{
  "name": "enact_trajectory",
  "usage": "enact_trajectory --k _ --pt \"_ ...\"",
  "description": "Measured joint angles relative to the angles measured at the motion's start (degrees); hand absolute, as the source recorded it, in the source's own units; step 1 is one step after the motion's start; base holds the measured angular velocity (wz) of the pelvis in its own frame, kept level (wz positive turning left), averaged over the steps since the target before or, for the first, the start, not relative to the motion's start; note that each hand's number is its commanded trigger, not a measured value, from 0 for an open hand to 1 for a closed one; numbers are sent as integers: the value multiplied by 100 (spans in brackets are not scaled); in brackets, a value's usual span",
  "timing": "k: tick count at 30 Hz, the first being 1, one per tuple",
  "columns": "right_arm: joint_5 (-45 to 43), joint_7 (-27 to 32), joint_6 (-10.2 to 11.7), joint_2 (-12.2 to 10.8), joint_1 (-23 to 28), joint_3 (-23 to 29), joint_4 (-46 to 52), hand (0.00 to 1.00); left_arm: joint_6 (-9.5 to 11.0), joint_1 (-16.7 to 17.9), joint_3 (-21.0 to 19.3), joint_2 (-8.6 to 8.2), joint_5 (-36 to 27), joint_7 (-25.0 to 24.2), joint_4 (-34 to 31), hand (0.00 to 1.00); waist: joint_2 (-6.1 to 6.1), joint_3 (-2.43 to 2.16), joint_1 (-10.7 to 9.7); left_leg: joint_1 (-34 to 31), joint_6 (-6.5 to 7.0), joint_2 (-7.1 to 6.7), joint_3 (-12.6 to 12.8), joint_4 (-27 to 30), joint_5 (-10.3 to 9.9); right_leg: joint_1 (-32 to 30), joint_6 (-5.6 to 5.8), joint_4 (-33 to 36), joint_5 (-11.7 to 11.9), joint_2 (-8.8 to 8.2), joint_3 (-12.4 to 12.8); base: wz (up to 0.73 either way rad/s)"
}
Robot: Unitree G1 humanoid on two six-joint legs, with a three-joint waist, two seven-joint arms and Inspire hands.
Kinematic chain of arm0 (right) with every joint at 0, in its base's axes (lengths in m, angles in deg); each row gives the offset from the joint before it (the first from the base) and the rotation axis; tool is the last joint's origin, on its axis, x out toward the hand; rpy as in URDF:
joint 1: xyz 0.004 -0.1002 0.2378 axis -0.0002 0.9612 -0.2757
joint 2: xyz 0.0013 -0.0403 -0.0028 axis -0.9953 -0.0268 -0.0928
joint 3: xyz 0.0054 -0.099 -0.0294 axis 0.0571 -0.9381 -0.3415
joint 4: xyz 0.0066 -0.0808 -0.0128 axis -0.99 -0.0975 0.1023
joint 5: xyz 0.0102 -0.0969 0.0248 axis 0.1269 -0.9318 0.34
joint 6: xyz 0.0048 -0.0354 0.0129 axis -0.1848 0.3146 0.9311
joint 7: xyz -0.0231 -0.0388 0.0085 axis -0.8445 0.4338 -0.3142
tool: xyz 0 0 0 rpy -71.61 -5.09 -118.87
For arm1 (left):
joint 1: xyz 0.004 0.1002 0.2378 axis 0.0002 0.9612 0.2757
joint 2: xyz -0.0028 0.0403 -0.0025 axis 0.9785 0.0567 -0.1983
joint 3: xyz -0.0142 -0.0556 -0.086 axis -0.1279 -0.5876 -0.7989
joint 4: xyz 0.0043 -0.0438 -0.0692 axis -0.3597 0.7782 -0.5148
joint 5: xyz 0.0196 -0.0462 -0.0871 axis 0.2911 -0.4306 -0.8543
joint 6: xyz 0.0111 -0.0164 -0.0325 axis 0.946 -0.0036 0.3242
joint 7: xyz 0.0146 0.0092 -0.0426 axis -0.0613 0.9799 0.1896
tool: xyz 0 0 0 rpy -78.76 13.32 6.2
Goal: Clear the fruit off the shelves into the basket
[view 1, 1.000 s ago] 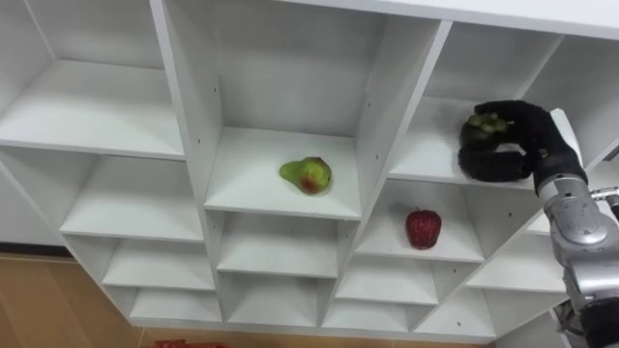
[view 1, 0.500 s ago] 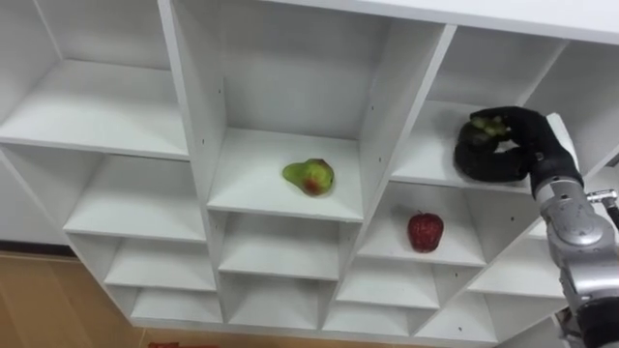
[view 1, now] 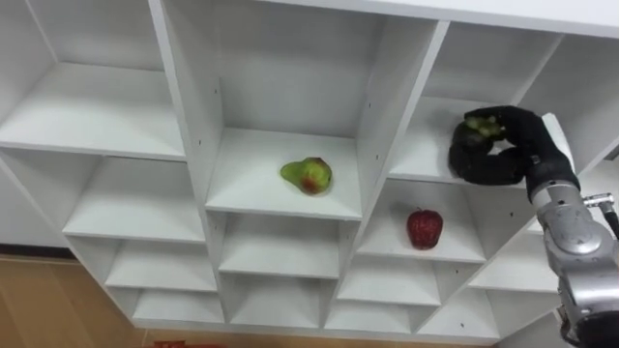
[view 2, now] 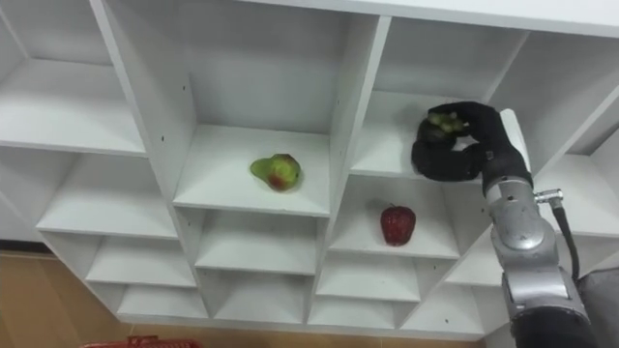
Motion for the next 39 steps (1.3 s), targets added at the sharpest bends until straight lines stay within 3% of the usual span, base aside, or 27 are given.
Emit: enact_trajectory --k 9,16,21,30,34,39 --pt "-15 -241 7 -182 694 -182 1190 100 78 0 38 -17 -2 -13 -76 100 57 -16 -24 -44 2 2 158 -9 -1 -124 -1 10 1 10 146 -7" --pt "-67 -550 3 -377 1584 -186 2484 100 196 80 33 -72 7 4 -279 100 161 -39 -126 -111 3 2 166 -10 0 -217 -1 1 1 14 204 0" --pt "-22 -790 -21 -434 1793 -171 2864 100 233 95 35 -98 -2 6 -278 100 201 -32 -184 -106 2 11 243 -21 0 -213 -1 -6 1 8 290 -6" --pt "-242 -1574 -366 -588 2173 -624 3254 100 234 17 234 -168 -30 -34 -330 100 284 -25 -186 -205 3 26 356 -18 0 -416 -5 105 5 37 421 -7" --pt "-285 -1686 -368 -602 2173 -890 3298 100 234 -81 357 -212 -50 -55 -320 100 383 -13 -156 -198 3 32 374 -10 1 -417 -4 113 7 23 423 -2" --pt "-486 -1783 -380 -662 2177 -1101 3249 100 232 -133 549 -222 -104 -52 -347 100 378 -7 -157 -222 3 31 369 10 1 -455 -5 96 7 4 417 0"
